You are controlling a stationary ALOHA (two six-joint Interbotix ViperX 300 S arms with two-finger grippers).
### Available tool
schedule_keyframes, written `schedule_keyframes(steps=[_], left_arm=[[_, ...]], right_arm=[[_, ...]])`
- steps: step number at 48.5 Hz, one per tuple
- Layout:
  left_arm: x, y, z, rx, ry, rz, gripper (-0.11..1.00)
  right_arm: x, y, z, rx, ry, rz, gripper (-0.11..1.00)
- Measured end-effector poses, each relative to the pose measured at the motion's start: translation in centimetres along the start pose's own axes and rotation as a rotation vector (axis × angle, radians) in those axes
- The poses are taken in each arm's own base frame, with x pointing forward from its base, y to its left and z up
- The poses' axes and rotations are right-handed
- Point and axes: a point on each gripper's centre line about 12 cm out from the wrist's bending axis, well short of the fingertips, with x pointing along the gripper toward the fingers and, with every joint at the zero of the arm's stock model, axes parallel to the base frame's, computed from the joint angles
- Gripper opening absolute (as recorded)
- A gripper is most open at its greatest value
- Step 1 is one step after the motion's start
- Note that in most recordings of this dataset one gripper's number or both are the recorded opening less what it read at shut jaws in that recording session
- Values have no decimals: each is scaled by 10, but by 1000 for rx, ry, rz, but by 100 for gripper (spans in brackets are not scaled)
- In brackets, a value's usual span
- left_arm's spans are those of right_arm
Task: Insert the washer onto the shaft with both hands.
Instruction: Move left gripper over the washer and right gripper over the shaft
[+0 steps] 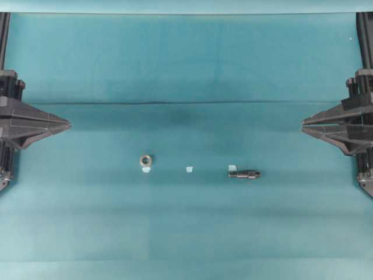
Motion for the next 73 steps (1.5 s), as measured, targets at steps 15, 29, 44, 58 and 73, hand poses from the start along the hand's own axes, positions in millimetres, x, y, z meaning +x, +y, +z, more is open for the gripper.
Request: schedule_keyframes(steps=[15, 29, 44, 58, 73], left_arm=[[33, -5, -7, -47, 304, -12, 2], [55, -5, -35, -39, 621, -2, 2], [82, -4, -62, -32, 856, 10, 2], [107, 3, -88, -26, 1052, 31, 2], [128, 3, -119, -4, 1184, 20, 2]], right_arm=[[0, -2, -16, 157, 207, -29, -10], [8, -1, -31, 172, 552, -40, -10], [38, 2, -57, 173, 844, -44, -10], [66, 4, -80, 118, 1038, -39, -10], [77, 3, -108, 94, 1236, -47, -10]])
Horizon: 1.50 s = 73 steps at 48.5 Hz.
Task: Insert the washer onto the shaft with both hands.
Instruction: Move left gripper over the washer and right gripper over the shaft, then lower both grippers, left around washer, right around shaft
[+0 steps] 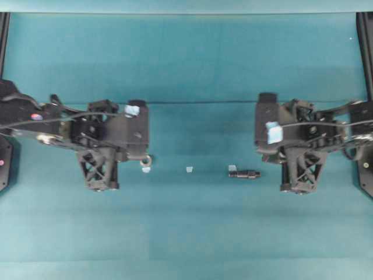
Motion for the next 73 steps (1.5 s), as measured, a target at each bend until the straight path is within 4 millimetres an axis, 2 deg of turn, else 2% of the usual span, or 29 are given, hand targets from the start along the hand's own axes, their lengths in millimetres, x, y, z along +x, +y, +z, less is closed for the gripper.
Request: schedule_keyframes(steps=[8, 21, 26, 30, 35, 43, 46, 48, 52, 57, 73], left_arm=[[10, 1, 1, 45, 25, 1, 2], [12, 7, 3, 64, 5, 10, 2], [12, 13, 3, 53, 2, 17, 2], [13, 14, 2, 49, 0, 19, 4], [16, 13, 0, 46, -5, 17, 26], [19, 13, -2, 46, 7, 18, 77], [21, 13, -3, 48, 13, 17, 91], [23, 13, -3, 52, 16, 16, 95], [24, 11, -4, 62, 19, 14, 90], [25, 10, -2, 65, 7, 13, 92], [54, 10, -8, 67, 41, 9, 92]], right_arm=[[17, 0, -4, 1, 72, -7, -10], [36, -1, -3, 2, 120, -13, -7], [38, -1, 1, 4, 94, -11, -2], [38, -2, 3, 5, 76, -10, 9], [39, -1, 4, 7, 67, -10, 33], [45, -3, 2, 8, 77, -12, 82], [47, -3, 1, 6, 82, -13, 93], [48, -3, 1, 7, 83, -14, 95], [50, -3, 1, 6, 80, -15, 93], [53, -3, 2, 8, 66, -14, 93], [66, -3, -2, 4, 66, -14, 92]])
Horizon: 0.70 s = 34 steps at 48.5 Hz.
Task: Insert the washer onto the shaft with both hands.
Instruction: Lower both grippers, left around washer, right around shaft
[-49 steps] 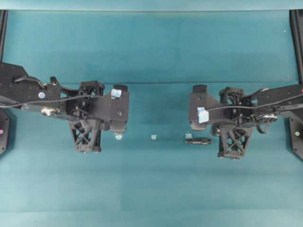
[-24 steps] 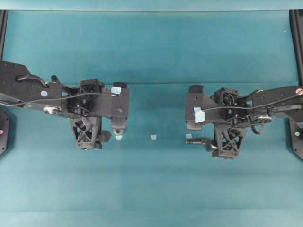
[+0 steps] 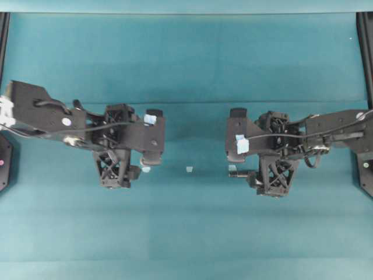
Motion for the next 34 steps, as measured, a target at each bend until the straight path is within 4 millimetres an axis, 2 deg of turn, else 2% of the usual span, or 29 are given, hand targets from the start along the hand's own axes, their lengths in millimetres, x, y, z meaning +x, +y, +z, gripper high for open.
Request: schedule_keyframes(steps=[8, 34], left_arm=[[15, 0, -2, -1, 15, -1, 92], [30, 3, -4, -6, 20, 2, 92]], right_arm=[[4, 1, 0, -3, 5, 0, 92], [21, 1, -14, -10, 32, -1, 92]])
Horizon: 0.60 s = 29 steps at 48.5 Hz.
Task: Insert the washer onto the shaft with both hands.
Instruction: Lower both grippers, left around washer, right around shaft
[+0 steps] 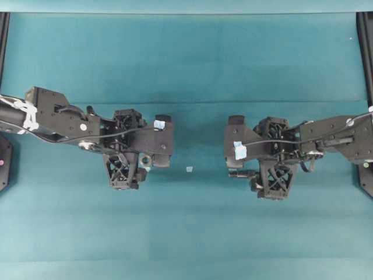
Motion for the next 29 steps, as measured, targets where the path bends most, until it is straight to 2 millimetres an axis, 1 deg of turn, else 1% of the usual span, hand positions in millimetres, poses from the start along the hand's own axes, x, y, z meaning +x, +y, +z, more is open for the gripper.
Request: schedule_keyframes(steps=[11, 29], left_arm=[[5, -1, -1, -6, 5, -1, 92], [6, -1, -1, -9, 1, -1, 92]], right_arm=[[6, 0, -5, -1, 0, 0, 92], [13, -1, -6, -1, 11, -2, 92]])
